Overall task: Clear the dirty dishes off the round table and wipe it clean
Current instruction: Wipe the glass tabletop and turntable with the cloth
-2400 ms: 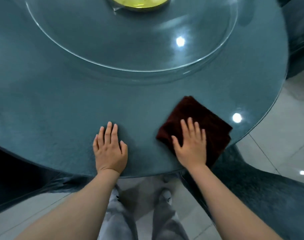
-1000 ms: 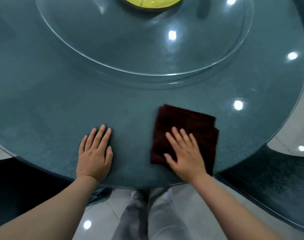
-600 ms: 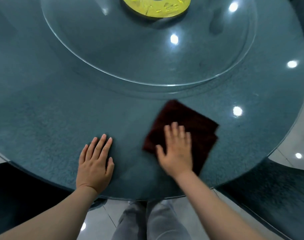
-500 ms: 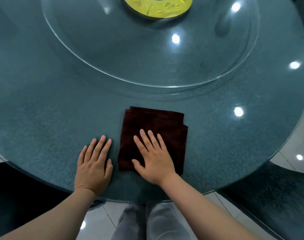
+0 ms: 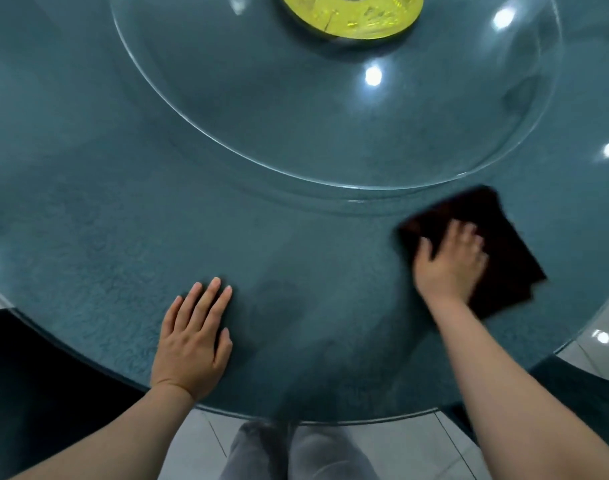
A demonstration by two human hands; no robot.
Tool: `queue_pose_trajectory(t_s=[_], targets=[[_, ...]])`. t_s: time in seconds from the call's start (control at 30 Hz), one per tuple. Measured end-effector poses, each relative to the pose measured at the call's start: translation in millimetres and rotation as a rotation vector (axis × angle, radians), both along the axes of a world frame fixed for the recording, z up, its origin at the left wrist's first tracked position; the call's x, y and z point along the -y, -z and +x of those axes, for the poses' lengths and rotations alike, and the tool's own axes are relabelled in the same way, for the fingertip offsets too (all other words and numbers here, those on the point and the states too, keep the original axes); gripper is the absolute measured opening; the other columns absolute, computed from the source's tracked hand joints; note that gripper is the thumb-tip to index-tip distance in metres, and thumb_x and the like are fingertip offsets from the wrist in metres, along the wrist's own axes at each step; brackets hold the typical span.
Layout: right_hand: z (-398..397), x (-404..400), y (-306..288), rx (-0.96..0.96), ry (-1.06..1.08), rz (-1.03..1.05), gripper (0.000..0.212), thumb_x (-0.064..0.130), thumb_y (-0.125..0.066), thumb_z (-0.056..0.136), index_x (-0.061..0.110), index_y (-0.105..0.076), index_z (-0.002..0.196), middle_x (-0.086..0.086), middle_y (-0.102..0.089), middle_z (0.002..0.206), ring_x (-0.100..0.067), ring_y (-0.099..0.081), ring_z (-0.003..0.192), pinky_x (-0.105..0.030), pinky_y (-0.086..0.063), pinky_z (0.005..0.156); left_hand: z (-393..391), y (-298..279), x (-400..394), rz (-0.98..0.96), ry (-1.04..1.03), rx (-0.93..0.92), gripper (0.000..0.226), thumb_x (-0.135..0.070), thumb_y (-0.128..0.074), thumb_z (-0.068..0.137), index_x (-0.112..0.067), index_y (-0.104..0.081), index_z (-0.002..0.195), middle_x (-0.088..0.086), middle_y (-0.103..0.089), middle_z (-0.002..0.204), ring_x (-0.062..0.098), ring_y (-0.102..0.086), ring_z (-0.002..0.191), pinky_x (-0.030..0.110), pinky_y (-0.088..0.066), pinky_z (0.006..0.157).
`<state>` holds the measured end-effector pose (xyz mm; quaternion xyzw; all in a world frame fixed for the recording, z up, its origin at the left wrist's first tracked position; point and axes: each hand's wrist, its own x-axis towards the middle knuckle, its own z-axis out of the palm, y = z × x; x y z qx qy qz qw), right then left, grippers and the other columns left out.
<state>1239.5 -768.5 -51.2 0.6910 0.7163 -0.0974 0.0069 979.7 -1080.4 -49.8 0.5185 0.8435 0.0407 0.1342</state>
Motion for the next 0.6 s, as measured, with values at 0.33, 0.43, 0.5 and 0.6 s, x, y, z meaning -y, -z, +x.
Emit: queue_pose_trajectory(t_s=[0.33, 0.43, 0.5, 0.6], targets=[[-169.9, 88.9, 6.1, -0.107, -1.008, -0.048, 0.073, 0.06, -0.034, 0.092, 0.025, -0.021, 0.155, -0.003, -0.012, 0.164, -0.025, -0.01, 0.15, -0.045, -0.003, 0.122, 1.2, -0.6, -2.4, -0.005, -0.004, -0.009, 0.062, -0.036, -0.035, 0.089, -0.019, -0.037, 0.149, 0.003, -0.033, 0.155, 0.026, -0.025, 0.145, 0.046, -0.016, 0.119], [-108.0, 22.5, 11.3, -0.063, -0.672, -0.007, 0.074, 0.061, -0.032, 0.089, 0.024, -0.026, 0.154, -0.004, -0.02, 0.162, -0.028, -0.018, 0.148, -0.047, -0.01, 0.12, 1.6, -1.7, -2.8, 0.009, -0.008, 0.0, 0.061, -0.035, -0.036, 0.088, -0.02, -0.039, 0.147, 0.001, -0.034, 0.155, 0.027, -0.028, 0.144, 0.046, -0.017, 0.119], [-44.6, -24.6, 8.7, -0.003, -0.433, 0.014, 0.078, 0.061, -0.027, 0.088, 0.019, -0.028, 0.153, -0.009, -0.023, 0.16, -0.033, -0.022, 0.146, -0.051, -0.014, 0.118, 1.3, -2.5, -2.7, 0.009, -0.007, 0.003, 0.061, -0.035, -0.037, 0.088, -0.02, -0.039, 0.148, 0.001, -0.034, 0.155, 0.027, -0.028, 0.144, 0.046, -0.017, 0.119], [37.1, -61.8, -3.6, 0.007, -0.013, -0.019, 0.083, 0.063, -0.019, 0.086, 0.017, -0.021, 0.155, -0.01, -0.015, 0.162, -0.034, -0.015, 0.148, -0.053, -0.01, 0.119, -0.1, -2.5, -1.4, 0.004, -0.014, 0.017, 0.061, -0.035, -0.036, 0.089, -0.021, -0.038, 0.148, 0.0, -0.033, 0.155, 0.026, -0.027, 0.145, 0.046, -0.017, 0.119]])
